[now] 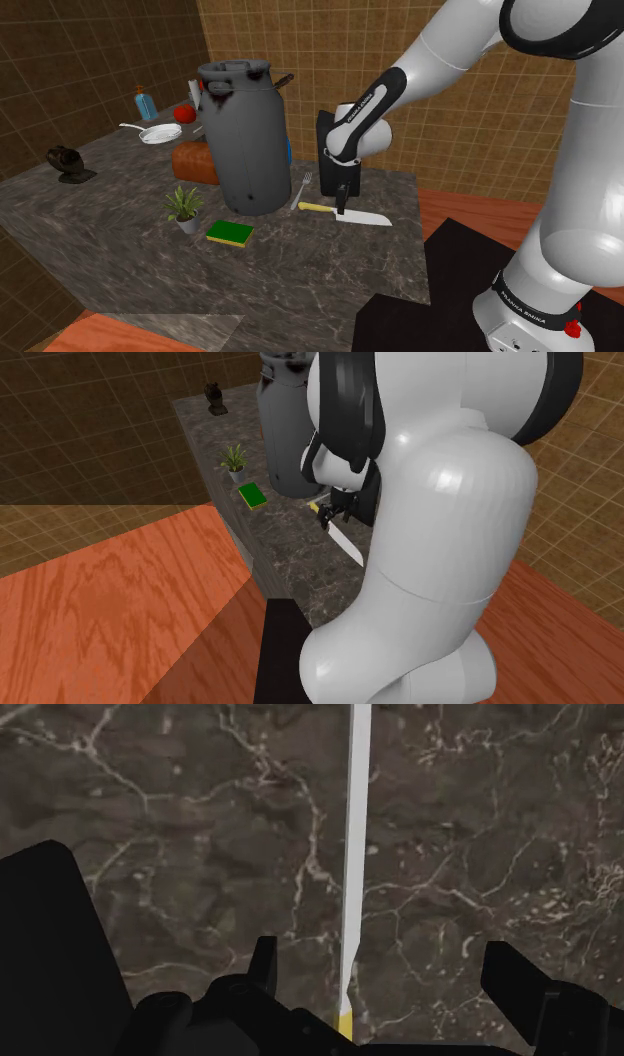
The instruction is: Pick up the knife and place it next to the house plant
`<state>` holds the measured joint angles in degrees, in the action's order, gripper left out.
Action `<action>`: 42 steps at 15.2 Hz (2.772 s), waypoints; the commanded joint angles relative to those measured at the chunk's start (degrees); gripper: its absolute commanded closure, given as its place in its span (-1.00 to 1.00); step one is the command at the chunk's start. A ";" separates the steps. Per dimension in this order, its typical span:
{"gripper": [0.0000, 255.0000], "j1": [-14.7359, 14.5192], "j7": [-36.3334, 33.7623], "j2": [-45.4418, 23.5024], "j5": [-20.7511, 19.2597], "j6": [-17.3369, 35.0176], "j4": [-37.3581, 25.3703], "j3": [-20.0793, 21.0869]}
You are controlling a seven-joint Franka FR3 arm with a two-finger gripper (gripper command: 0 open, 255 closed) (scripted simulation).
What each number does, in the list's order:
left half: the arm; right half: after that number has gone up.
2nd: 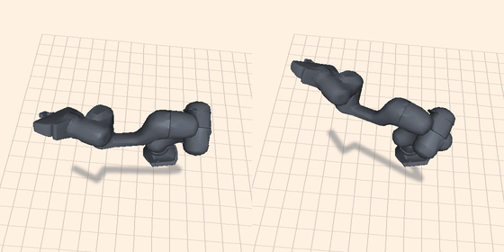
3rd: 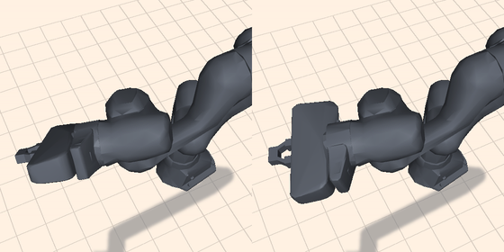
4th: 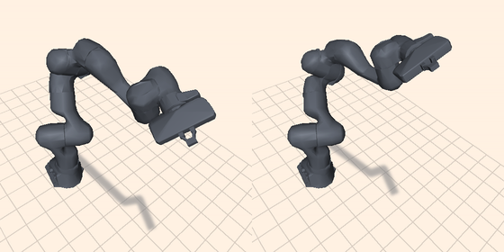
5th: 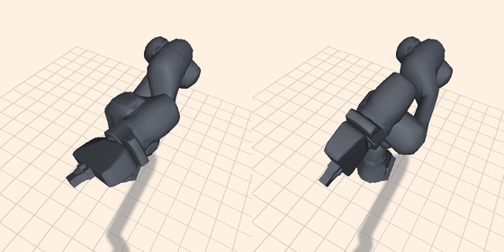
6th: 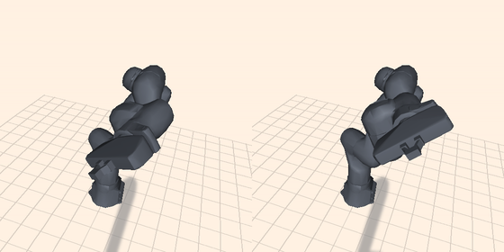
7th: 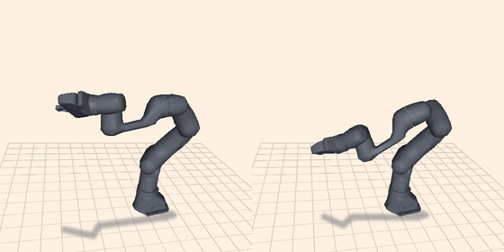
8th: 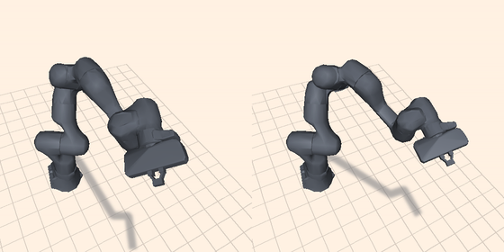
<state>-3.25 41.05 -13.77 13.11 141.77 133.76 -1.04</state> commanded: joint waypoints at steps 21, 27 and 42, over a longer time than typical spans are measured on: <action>1.00 -0.18 0.89 -4.65 1.42 4.71 0.10 0.87; 1.00 -0.38 0.01 -1.73 0.61 2.07 0.33 0.49; 1.00 -0.61 -2.95 8.04 -2.13 -8.56 -0.70 -0.34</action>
<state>-3.85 38.27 -6.45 11.14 133.90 133.01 -1.34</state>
